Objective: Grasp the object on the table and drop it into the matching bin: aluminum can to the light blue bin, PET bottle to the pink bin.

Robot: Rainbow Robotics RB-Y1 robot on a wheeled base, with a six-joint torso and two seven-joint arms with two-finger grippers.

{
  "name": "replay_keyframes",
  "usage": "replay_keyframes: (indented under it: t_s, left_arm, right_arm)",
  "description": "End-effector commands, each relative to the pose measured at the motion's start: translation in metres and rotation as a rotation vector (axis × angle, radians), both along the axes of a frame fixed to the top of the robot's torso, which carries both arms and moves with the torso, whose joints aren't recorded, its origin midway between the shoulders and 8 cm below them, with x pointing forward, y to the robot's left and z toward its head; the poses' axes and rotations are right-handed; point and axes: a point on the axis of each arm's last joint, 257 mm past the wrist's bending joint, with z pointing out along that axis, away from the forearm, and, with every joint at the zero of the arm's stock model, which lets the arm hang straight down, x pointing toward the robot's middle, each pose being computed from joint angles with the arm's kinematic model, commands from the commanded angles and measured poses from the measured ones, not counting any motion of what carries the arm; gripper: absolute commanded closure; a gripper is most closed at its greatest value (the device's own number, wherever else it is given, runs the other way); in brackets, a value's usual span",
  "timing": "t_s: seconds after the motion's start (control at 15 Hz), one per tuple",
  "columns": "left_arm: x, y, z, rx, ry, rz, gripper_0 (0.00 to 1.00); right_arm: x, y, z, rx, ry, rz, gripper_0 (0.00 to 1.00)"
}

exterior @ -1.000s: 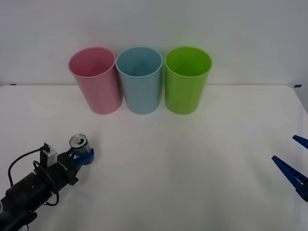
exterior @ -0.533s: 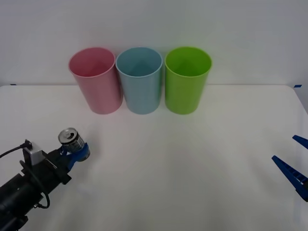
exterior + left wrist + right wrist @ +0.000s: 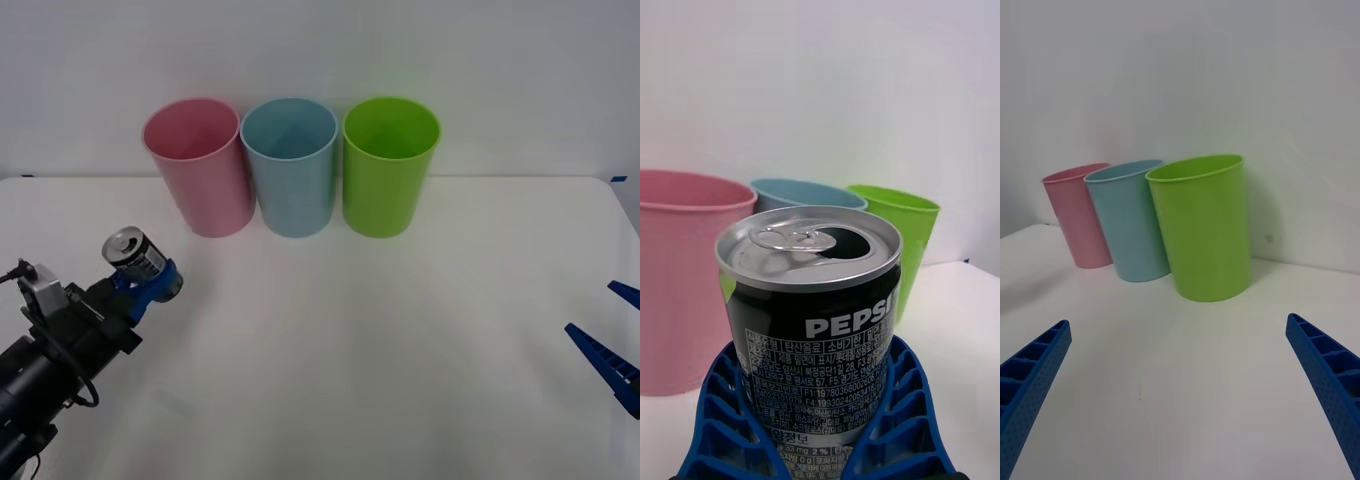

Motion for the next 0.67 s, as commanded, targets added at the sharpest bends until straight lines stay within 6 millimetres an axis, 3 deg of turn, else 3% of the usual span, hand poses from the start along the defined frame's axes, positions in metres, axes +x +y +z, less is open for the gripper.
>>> replay_keyframes:
  t_s: [0.07, 0.67]
  left_arm:
    - [0.009, -0.002, 0.021, -0.019, -0.022, 0.027, 1.0]
    - [0.043, -0.008, 0.081, -0.091, -0.089, 0.041, 1.0]
  right_arm:
    - [0.0, 0.0, 0.0, 0.0, 0.0, 0.0, 0.0]
    - [0.0, 0.0, 0.0, 0.0, 0.0, 0.0, 0.0]
